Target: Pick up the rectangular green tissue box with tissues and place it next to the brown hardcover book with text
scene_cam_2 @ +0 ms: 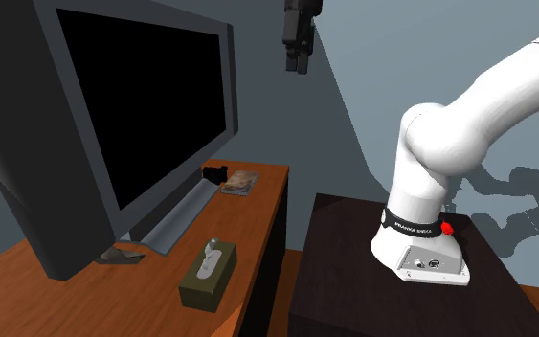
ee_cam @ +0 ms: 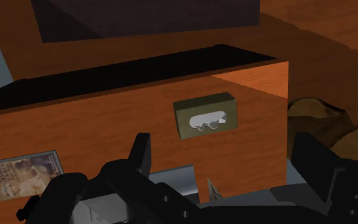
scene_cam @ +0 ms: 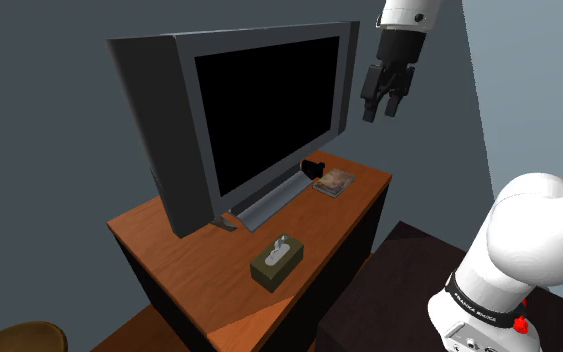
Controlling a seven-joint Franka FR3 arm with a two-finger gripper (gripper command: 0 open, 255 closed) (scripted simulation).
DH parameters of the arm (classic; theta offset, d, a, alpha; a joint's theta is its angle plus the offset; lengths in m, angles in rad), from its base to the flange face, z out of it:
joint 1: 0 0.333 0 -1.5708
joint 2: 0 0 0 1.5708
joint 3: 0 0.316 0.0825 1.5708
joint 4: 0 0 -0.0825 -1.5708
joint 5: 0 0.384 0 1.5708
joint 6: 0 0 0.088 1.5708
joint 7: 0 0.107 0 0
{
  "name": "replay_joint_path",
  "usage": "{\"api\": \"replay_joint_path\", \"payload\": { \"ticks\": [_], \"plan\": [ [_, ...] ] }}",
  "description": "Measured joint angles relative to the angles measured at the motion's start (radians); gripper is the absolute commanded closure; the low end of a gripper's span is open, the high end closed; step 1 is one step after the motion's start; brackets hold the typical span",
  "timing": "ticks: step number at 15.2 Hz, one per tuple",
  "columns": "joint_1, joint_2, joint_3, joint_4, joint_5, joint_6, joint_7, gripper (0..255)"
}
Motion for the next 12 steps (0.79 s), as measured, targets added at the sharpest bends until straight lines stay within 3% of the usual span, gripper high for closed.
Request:
{"api": "replay_joint_path", "payload": {
  "ticks": [5, 12],
  "plan": [
    [-0.004, -0.024, 0.016, -0.112, 0.026, 0.108, 0.028, 0],
    [0.008, 0.009, 0.07, -0.335, 0.107, 0.413, 0.088, 0]
  ]
}}
